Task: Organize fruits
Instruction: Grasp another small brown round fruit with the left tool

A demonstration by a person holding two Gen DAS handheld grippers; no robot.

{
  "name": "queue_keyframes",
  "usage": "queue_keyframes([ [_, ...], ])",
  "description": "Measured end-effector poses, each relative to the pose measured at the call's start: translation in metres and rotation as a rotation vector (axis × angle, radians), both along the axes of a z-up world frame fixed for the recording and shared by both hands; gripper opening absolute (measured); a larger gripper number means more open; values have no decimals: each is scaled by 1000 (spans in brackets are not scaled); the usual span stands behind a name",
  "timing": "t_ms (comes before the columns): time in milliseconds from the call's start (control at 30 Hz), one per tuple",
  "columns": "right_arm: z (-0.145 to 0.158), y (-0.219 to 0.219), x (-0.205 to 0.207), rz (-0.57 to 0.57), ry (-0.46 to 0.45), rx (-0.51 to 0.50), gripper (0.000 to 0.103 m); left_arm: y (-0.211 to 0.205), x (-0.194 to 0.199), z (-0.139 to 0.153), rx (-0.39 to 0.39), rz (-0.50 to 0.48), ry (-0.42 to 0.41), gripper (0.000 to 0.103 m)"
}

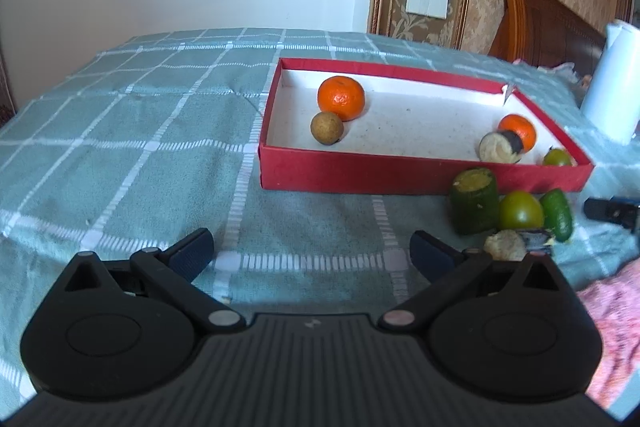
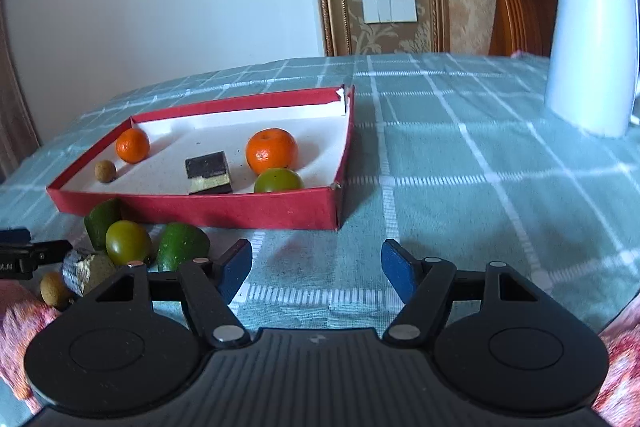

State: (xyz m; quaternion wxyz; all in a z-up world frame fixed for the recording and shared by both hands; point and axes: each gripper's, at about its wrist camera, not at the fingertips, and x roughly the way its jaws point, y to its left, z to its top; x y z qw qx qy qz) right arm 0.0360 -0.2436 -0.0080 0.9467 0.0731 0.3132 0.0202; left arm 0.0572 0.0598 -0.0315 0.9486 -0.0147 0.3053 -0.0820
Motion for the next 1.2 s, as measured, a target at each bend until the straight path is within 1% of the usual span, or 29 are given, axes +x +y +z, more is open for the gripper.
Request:
queue_keyframes([
  [100, -1, -3, -1, -11, -2, 19, 82, 7, -12, 6, -104, 11, -1, 103],
  [167, -1, -2, 0, -3, 5, 19, 85, 7, -20, 9, -177, -15, 14, 103],
  [200, -1, -2, 0, -2, 7, 12, 85, 4, -24, 11, -192, -40, 20, 103],
  [233, -1, -1, 0, -1, 9, 6, 85, -1, -27, 12, -185, -63, 25, 103],
  [267, -1, 0, 0, 1, 10, 3, 86, -7, -30, 12, -158, -83, 28, 103],
  [367, -1, 0, 1, 1, 11, 2, 86, -26, -34, 14, -46, -113, 14, 103],
  [400, -1, 0, 0, 2, 11, 1, 86, -30, -35, 13, -27, -126, 18, 103],
  [467, -1, 0, 1, 2, 12, 0, 86, -36, -34, 11, -18, -152, 32, 103],
  [533, -1, 0, 1, 3, 13, -3, 87, -41, -34, 9, -6, -155, 34, 100],
  [633, -1, 1, 1, 4, 15, -8, 87, -49, -33, 4, 59, -178, 36, 91],
  [700, -1, 1, 1, 5, 16, -9, 87, -54, -35, 3, 96, -191, 23, 89],
  [767, -1, 2, 1, 5, 17, -12, 87, -55, -36, 3, 101, -214, 17, 81],
  [833, -1, 3, 2, 5, 19, -19, 88, -56, -35, 3, 98, -232, 22, 75],
  [867, -1, 3, 2, 5, 19, -22, 88, -57, -35, 4, 96, -247, 24, 69],
  [900, -1, 3, 2, 6, 20, -24, 88, -56, -35, 5, 91, -263, 27, 65],
  [967, -2, 3, 2, 6, 20, -26, 88, -57, -34, 8, 77, -296, 39, 47],
  [1000, -2, 3, 2, 5, 20, -26, 88, -57, -34, 9, 67, -314, 45, 42],
  [1033, -2, 3, 2, 5, 21, -27, 88, -57, -33, 10, 58, -325, 48, 34],
  [1067, -2, 3, 2, 5, 21, -28, 88, -57, -32, 11, 54, -327, 50, 28],
  [1100, -2, 3, 2, 6, 21, -29, 88, -57, -32, 11, 55, -326, 49, 26],
  [1200, -2, 5, 3, 8, 24, -36, 89, -55, -31, 11, 32, -313, 52, 26],
])
